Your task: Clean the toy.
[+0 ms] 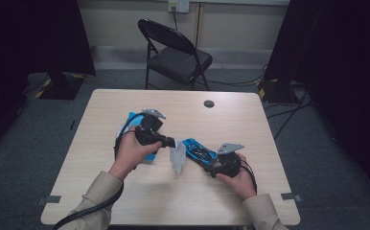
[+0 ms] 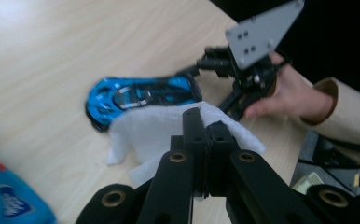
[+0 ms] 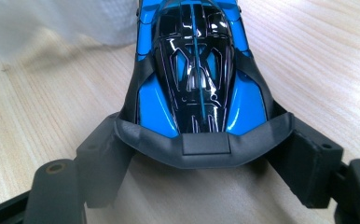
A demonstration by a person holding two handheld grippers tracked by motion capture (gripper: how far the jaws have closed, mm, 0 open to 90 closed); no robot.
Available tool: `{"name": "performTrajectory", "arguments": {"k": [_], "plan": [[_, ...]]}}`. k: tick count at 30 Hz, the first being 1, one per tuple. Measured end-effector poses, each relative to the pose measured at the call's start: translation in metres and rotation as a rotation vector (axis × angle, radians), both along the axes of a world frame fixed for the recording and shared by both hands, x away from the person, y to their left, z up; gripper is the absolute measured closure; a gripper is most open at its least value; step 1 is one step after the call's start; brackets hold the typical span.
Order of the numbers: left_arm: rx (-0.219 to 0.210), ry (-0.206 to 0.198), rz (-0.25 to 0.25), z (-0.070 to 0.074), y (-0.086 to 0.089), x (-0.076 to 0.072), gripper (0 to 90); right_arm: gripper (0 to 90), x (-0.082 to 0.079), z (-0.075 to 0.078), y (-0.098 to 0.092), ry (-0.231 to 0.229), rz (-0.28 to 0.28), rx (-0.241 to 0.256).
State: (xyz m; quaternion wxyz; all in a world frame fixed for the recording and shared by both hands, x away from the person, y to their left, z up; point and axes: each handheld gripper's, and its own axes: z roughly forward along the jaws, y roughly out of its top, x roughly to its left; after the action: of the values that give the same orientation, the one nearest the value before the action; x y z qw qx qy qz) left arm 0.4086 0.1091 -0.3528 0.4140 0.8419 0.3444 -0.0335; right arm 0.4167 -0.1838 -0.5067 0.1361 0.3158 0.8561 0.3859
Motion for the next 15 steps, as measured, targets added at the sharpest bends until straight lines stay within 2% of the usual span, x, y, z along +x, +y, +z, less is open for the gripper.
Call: {"name": "performTrajectory", "arguments": {"k": [6, 11, 13, 15], "plan": [[0.016, 0.05, -0.028, -0.032, -0.005, -0.007, 89.7, 24.8, 0.0, 0.0, 0.0, -0.001, 0.0, 0.0], [0.051, 0.039, -0.004, -0.054, -0.007, -0.007, 88.7, 24.8, 0.0, 0.0, 0.0, 0.001, 0.001, -0.001], [0.05, 0.041, 0.019, -0.063, -0.008, -0.004, 87.6, 24.8, 0.0, 0.0, 0.0, 0.001, 0.001, -0.001], [0.061, 0.038, 0.019, -0.069, -0.009, -0.002, 86.4, 24.8, 0.0, 0.0, 0.0, 0.001, 0.001, -0.001]]}}
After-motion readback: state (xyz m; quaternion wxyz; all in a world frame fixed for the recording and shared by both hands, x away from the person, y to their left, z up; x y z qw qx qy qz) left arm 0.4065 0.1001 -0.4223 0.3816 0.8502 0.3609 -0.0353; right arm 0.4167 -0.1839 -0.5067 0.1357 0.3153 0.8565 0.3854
